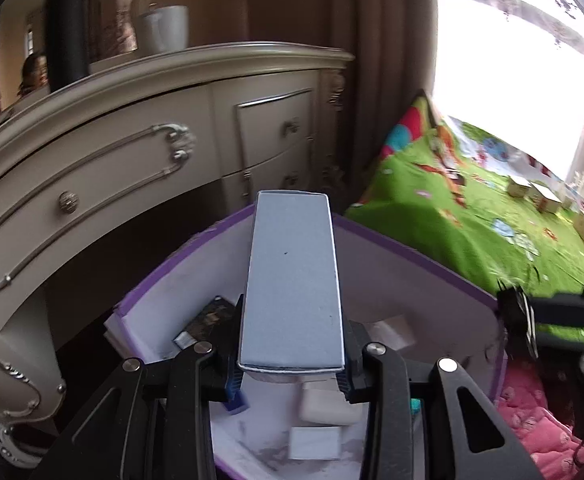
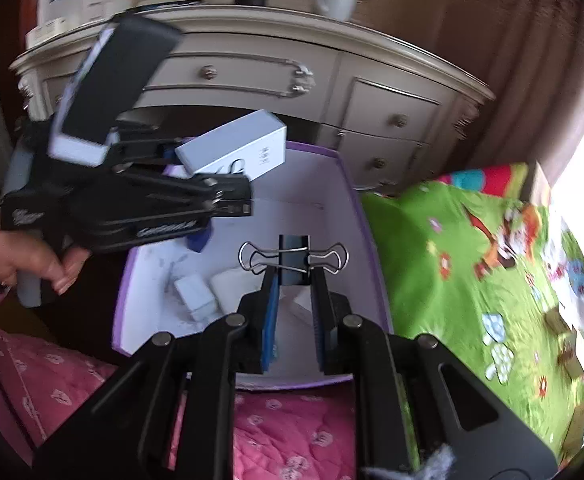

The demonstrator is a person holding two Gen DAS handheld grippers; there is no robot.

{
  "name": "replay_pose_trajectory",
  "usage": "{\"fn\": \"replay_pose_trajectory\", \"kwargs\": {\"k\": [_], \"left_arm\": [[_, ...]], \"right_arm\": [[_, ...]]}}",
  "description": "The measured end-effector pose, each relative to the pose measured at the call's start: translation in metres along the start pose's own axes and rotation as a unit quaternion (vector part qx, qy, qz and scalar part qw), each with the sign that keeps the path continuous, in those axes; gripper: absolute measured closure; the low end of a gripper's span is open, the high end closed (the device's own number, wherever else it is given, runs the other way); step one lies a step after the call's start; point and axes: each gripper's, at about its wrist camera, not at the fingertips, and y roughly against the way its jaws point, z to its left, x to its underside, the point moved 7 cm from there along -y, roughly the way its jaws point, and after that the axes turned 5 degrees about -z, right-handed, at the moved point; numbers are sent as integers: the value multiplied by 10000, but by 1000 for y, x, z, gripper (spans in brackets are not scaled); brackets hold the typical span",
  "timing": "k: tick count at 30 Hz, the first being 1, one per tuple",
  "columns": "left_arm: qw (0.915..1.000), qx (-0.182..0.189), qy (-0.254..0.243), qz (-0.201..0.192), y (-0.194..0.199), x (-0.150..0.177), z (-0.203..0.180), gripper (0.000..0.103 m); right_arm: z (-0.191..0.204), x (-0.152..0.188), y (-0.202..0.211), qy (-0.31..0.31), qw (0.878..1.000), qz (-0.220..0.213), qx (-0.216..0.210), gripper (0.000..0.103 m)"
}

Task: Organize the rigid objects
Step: 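Carry the white box and binder clip to the purple storage box and release them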

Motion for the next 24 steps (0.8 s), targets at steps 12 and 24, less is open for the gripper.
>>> {"fn": "replay_pose_trajectory", "kwargs": {"k": [12,24], "left_arm": [[9983,-222,303,443,-15,17,34,66],[9952,-393,741,501,-15,0,31,24]], "right_arm": [[49,0,-32,467,9970,224,-569,84],[23,2,-21,-280,9981,-126,-543,37]]}}
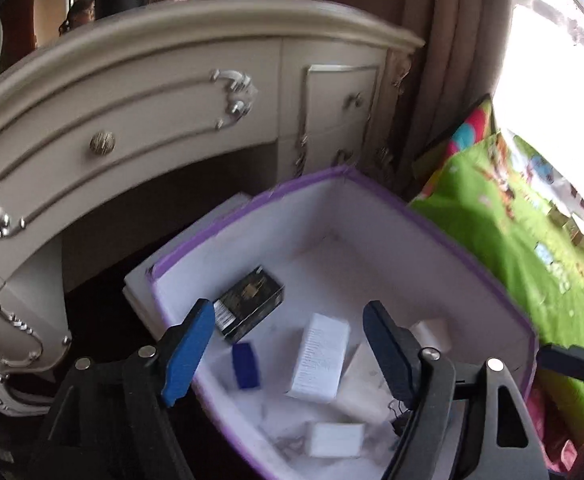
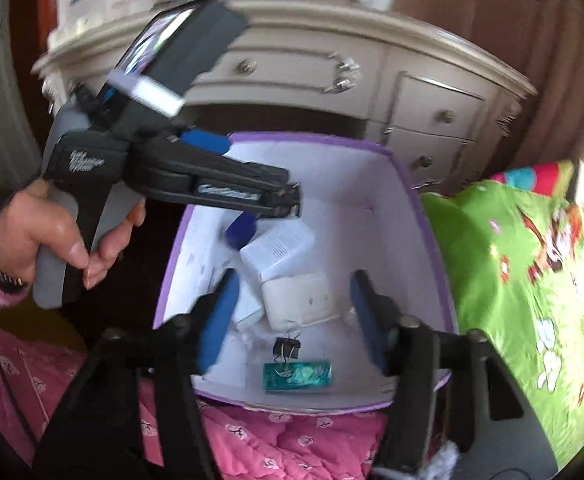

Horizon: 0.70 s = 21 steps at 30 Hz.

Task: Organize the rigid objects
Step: 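Carry the white box and binder clip to the purple storage box and release them, then grasp the cream barcode box with the right tool while the left tool grasps a binder clip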

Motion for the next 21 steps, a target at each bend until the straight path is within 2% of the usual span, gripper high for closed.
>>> {"fn": "replay_pose_trajectory", "kwargs": {"k": [3,5,9,11,13,15,16,17,21], "left_arm": [[9992,342,-150,-144,6,-13,-33,20],[9971,665,-338,-150,8,-17,-63,19],[9853,1396,-989,29,7,-20,-147,19],[9749,1844,-1244,139,4,-21,-195,19],[9671,2101,-1421,192,-1,-22,-233,19],[9592,2275,-1659,257,-18,-26,-281,19],[9577,2291,-1713,296,-25,-26,-297,19],[9563,2308,-1752,401,-39,-26,-318,19],[9542,2313,-1681,882,-80,-14,-378,19]], "right_arm": [[-33,1,16,-516,9981,-231,252,31],[-66,8,26,-934,9932,-308,616,28],[-136,34,54,-1842,9731,-350,1340,28],[-178,56,74,-2317,9548,-381,1821,26],[-212,78,87,-2670,9378,-330,2194,22],[-257,110,107,-3121,9108,-237,2693,22],[-271,122,116,-3260,9017,-185,2836,22],[-293,141,126,-3458,8871,-76,3054,22],[-341,195,162,-3820,8541,124,3527,22]]}}
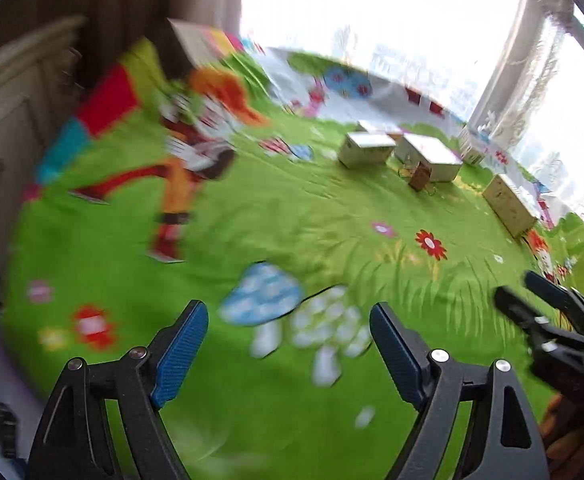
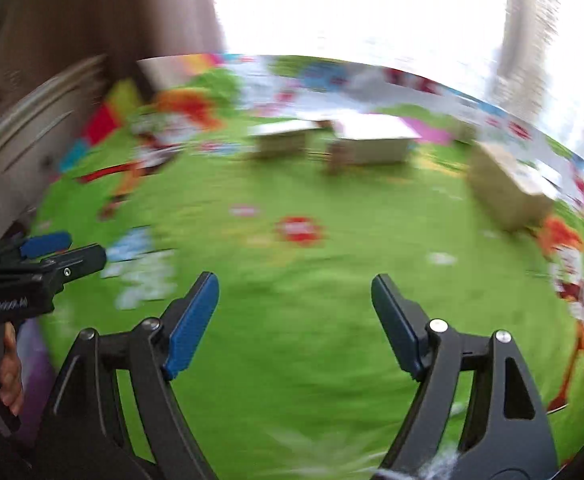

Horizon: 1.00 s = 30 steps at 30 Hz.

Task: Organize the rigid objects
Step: 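Grasp the cream barcode box with the right tool while the left tool grasps a binder clip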

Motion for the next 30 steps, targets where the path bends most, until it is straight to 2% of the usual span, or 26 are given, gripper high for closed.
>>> {"fn": "replay_pose_trajectory", "kwargs": {"k": [2,5,8,10,13,16,18,23,25,26,30], "left_arm": [[9998,109,-17,177,-25,2,-21,19],[9994,197,-238,128,-39,5,-49,18],[9979,224,-604,35,-49,4,-75,17],[9970,138,-759,-24,-54,3,-84,12],[9939,-14,-1097,-89,-59,6,-92,6],[9929,28,-1187,-53,-59,7,-94,2],[9931,141,-1167,-35,-58,8,-94,0],[9921,25,-1254,-9,-60,9,-97,0],[9919,51,-1272,3,-61,9,-97,0],[9918,66,-1275,11,-61,9,-97,0],[9924,-5,-1227,47,-63,7,-99,0]], "right_arm": [[-47,1,-7,-370,9987,53,338,22],[-112,7,-17,-852,9933,177,767,21],[-164,13,-28,-1066,9879,399,1053,21],[-182,11,-37,-981,9878,524,1095,21],[-194,2,-56,-549,9917,679,946,21],[-203,-11,-76,-272,9929,731,900,19],[-212,-24,-90,-236,9932,753,853,15],[-220,-50,-125,-297,9933,870,694,14],[-215,-55,-129,-362,9947,780,568,22],[-210,-55,-124,-356,9959,646,519,46],[-192,-38,-100,-316,9965,568,533,48]]}}
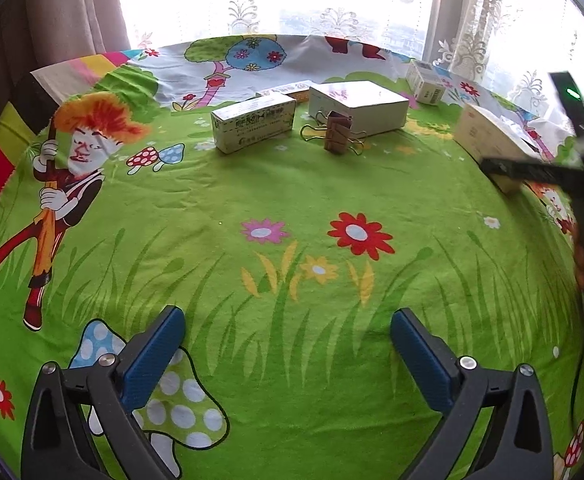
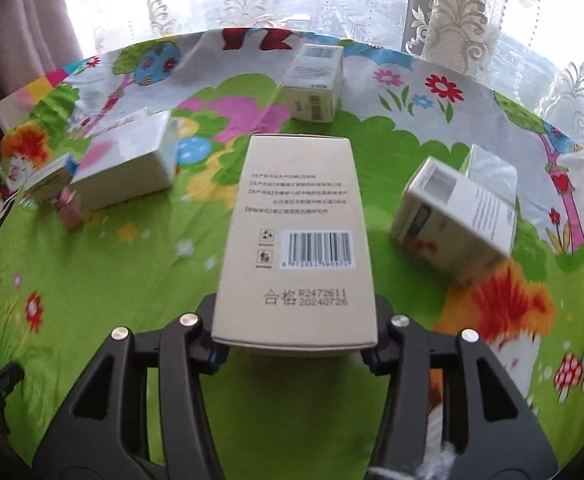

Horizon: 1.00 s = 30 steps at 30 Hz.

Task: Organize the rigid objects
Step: 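Grasp the cream barcode box with the right tool while the left tool grasps a binder clip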

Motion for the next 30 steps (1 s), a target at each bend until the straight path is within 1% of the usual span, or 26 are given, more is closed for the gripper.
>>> {"fn": "replay_pose_trajectory", "kwargs": {"k": [2,5,8,11,12,14,15,16,17,19,23,26,28,30], "left_arm": [[10000,-21,12,70,-7,-8,-4,0],[9998,38,-81,185,-28,-31,-21,0],[9997,-63,45,245,-58,-63,-32,0],[9993,-183,188,269,-86,-94,-36,0],[9993,-186,193,257,-92,-101,-37,2],[9998,-127,123,98,-96,-110,-41,12],[9999,-73,86,-10,-93,-110,-43,34],[9999,17,2,-166,-88,-109,-45,46],[9994,251,-111,-215,-81,-102,-48,46],[9979,549,-171,-289,-65,-87,-47,46],[9945,966,192,-345,-25,-47,-25,46],[9933,1012,352,-442,8,-21,-5,46],[9938,941,348,-485,27,-6,3,46],[9957,749,222,-490,39,12,9,46]], "right_arm": [[6,16,16,-41,10000,-50,-72,48],[15,39,34,50,9998,-163,106,48],[15,45,40,-66,9997,-167,183,48],[15,45,41,-27,9995,-160,265,48],[14,45,40,-36,9995,-158,263,48],[13,45,41,-62,9996,-162,237,48],[13,45,41,-67,9996,-162,232,48],[12,44,40,-73,9996,-162,222,48],[12,44,39,-79,9996,-162,215,48],[12,44,39,-95,9996,-166,196,48],[12,44,40,-142,9996,-171,155,47],[12,44,40,-136,9996,-170,159,47],[12,44,40,-138,9996,-171,157,47],[12,44,40,-144,9996,-169,153,47]]}}
